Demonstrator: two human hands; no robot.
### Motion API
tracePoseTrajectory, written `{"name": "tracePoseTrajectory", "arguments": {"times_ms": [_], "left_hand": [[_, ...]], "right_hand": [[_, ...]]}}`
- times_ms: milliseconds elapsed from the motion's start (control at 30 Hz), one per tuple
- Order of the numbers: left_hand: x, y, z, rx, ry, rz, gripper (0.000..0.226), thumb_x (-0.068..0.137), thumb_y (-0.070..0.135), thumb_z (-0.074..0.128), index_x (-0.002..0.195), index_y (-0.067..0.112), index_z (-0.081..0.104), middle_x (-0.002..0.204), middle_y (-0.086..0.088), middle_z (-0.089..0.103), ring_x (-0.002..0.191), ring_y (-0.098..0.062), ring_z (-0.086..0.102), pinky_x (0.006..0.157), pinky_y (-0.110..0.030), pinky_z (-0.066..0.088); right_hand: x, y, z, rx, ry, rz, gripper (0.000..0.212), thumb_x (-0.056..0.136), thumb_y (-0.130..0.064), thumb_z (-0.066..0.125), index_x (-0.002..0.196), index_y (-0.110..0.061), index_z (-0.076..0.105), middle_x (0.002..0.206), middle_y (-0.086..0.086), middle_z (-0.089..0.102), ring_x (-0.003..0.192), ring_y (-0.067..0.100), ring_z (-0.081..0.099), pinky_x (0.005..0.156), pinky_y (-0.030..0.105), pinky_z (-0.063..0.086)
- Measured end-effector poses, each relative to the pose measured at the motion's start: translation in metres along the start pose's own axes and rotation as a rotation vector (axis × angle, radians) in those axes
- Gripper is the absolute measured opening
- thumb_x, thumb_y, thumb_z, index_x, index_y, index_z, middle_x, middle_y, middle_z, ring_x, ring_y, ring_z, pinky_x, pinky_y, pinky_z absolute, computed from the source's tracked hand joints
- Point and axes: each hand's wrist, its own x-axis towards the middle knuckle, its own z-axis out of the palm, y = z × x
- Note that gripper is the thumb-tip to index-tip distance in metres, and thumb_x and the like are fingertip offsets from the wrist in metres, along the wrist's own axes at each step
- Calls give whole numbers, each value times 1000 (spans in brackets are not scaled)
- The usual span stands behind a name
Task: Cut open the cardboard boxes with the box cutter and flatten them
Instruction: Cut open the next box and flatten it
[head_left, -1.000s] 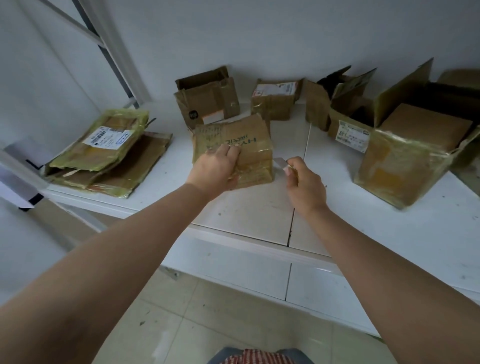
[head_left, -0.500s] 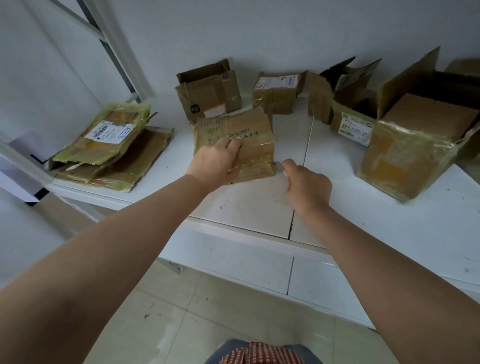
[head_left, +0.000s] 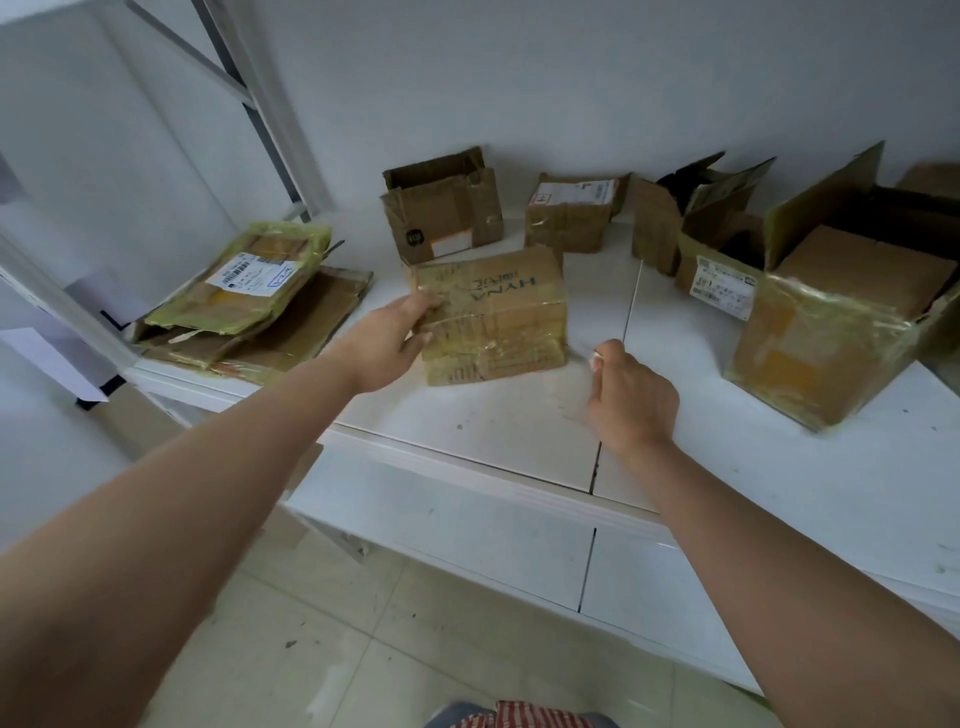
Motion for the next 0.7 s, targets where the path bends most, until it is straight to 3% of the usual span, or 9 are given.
{"name": "tracePoseTrajectory", "arguments": {"times_ms": [133, 233, 367, 400, 467, 500, 567, 600, 700], "left_hand": [[-2, 12, 9, 64, 197, -51, 37, 95, 21, 54, 132, 14, 54, 127, -13, 60, 106, -34, 61, 90, -42, 49], [2, 27, 15, 105, 233, -77, 33, 91, 41, 58, 110, 14, 65, 98, -10, 70, 85, -29, 66, 70, -39, 52], [10, 62, 14, 247, 249, -86, 43, 83, 63, 57, 89, 22, 66, 77, 3, 58, 73, -19, 57, 49, -26, 29], [10, 68, 12, 296, 259, -60, 42, 83, 65, 55, 92, 26, 68, 79, 4, 56, 75, -17, 54, 49, -25, 27], [12, 72, 10, 321, 230, 9, 43, 85, 62, 53, 111, 31, 67, 99, 1, 57, 94, -19, 54, 59, -27, 39], [13, 70, 10, 272, 201, 38, 44, 87, 57, 54, 119, 29, 65, 112, -2, 56, 108, -22, 50, 73, -32, 46], [15, 65, 11, 52, 168, 76, 40, 88, 41, 62, 122, 19, 64, 128, -6, 51, 122, -25, 45, 98, -37, 42], [15, 64, 14, -50, 173, 83, 38, 88, 34, 65, 120, 15, 65, 130, -7, 52, 122, -26, 47, 101, -34, 39], [13, 65, 24, -154, 223, 31, 31, 88, 27, 66, 116, 14, 63, 117, -5, 65, 106, -23, 60, 86, -25, 41]], "right_hand": [[0, 0, -3, 151, 61, 106, 18, 97, -16, 41, 111, -10, 51, 92, 10, 62, 81, 30, 59, 61, 29, 35], [-3, 1, -5, 181, 75, 114, 22, 97, -14, 41, 115, -9, 52, 90, 13, 64, 81, 33, 59, 61, 29, 33], [-12, 1, -10, 111, 99, 60, 21, 98, -21, 39, 111, -14, 55, 78, 10, 64, 69, 35, 58, 57, 29, 32], [-14, 1, -12, 110, 92, 57, 22, 98, -23, 39, 111, -15, 54, 77, 9, 63, 69, 35, 58, 57, 29, 33], [-18, 1, -14, 137, 65, 49, 22, 98, -25, 38, 110, -15, 53, 78, 7, 63, 71, 35, 59, 58, 30, 34], [-19, 1, -15, 156, 52, 31, 22, 98, -26, 39, 109, -14, 53, 79, 7, 63, 72, 34, 59, 59, 30, 33], [-23, 0, -15, 190, 15, -38, 22, 98, -26, 40, 109, -12, 54, 76, 6, 62, 72, 33, 59, 58, 30, 35], [-26, -1, -15, 207, -5, -79, 22, 97, -26, 41, 108, -12, 54, 74, 5, 61, 70, 33, 60, 58, 31, 38], [-31, -7, -14, 242, -31, -164, 21, 98, -25, 42, 108, -11, 55, 71, 6, 62, 66, 33, 60, 57, 33, 42]]}}
